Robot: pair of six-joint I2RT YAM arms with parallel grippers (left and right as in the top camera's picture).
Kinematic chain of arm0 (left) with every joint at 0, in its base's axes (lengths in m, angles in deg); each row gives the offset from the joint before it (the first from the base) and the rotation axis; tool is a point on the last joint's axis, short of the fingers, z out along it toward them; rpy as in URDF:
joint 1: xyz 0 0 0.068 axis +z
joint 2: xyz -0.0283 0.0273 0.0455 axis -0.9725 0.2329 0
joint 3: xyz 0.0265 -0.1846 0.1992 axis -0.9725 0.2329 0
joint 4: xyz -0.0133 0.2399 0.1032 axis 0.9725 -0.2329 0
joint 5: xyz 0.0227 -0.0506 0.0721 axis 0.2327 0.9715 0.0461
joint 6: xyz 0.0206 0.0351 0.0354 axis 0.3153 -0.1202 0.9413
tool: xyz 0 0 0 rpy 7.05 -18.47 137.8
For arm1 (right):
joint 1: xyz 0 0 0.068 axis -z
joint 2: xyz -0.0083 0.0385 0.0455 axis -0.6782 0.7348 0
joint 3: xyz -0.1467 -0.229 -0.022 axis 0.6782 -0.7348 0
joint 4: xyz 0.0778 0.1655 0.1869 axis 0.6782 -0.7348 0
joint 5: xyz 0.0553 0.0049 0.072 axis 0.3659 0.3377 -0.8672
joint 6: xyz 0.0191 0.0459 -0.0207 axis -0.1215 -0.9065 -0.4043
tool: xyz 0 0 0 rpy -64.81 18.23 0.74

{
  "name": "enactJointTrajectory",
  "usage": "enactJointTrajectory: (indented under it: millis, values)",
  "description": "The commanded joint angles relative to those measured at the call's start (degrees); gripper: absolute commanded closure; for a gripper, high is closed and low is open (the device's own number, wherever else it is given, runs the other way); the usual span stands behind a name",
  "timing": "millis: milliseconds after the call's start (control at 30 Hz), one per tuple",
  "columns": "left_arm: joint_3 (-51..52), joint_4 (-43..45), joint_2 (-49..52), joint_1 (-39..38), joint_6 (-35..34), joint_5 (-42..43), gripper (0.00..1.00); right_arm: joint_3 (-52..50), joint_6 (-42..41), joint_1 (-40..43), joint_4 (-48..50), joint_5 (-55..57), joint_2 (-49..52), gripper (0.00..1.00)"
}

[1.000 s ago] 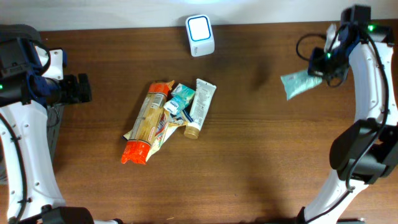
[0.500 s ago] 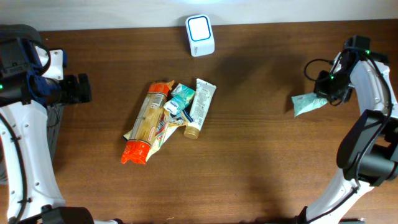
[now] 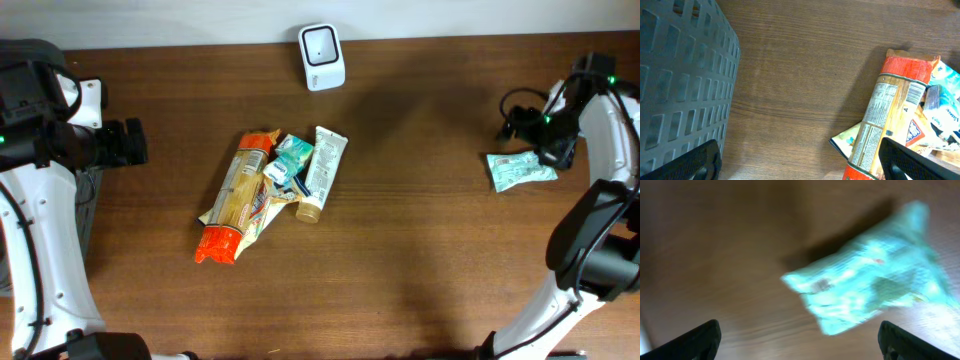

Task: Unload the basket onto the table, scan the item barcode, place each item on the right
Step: 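Move the right gripper back to the pile above the white tube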

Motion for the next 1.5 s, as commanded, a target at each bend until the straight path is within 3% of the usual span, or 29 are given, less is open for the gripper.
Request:
enactJointTrajectory:
  millis: [0, 200, 300, 400, 533, 733, 833, 1100, 1300, 1367, 1467]
  values:
    - [-0.4, 0.1, -0.2, 0.1, 0.7, 0.0, 0.01, 4.6, 3.0, -7.6, -1.9, -8.3, -0.7, 0.01]
    - [-0.4, 0.1, -0.2, 0.1, 0.7, 0.0, 0.01, 3.7, 2.9, -27.3, 6.1, -10.6, 0.4, 0.0]
    - [-0.4, 0.1, -0.2, 0.1, 0.7, 0.0, 0.01, 3.7, 2.9, -36.7, 10.4, -8.2, 3.3, 0.08]
    - [-0.4, 0.1, -0.1, 0.1, 0.7, 0.0, 0.01, 3.7, 2.6, -42.0, 12.3, -3.8, 7.1, 0.07]
    - [-0.4, 0.1, -0.1, 0.1, 0.7, 0.0, 0.01, 3.7, 0.6, -43.9, 14.4, -7.0, 11.0, 0.09]
    - [-0.4, 0.1, -0.2, 0.1, 0.7, 0.0, 0.01, 3.7, -4.5, -45.9, 15.0, -5.7, 16.0, 0.28]
    - [-0.4, 0.1, -0.1, 0.1, 0.7, 0.0, 0.01, 3.7, -7.1, -46.0, 13.1, -0.9, 17.0, 0.32]
    - [-0.4, 0.1, -0.1, 0.1, 0.7, 0.0, 0.01, 2.5, -8.3, -45.3, 9.0, 10.0, 17.4, 0.57]
    - [-0.4, 0.1, -0.1, 0.1, 0.7, 0.0, 0.01, 8.8, -7.7, -44.1, -6.3, 33.5, 17.3, 0.58]
    - [-0.4, 0.1, -0.2, 0.1, 0.7, 0.0, 0.01, 10.8, -7.7, -44.1, -9.2, 34.5, 17.3, 0.57]
    - [-0.4, 0.1, -0.1, 0.1, 0.7, 0.0, 0.01, 15.3, -6.7, -44.0, -11.9, 28.1, 17.3, 0.45]
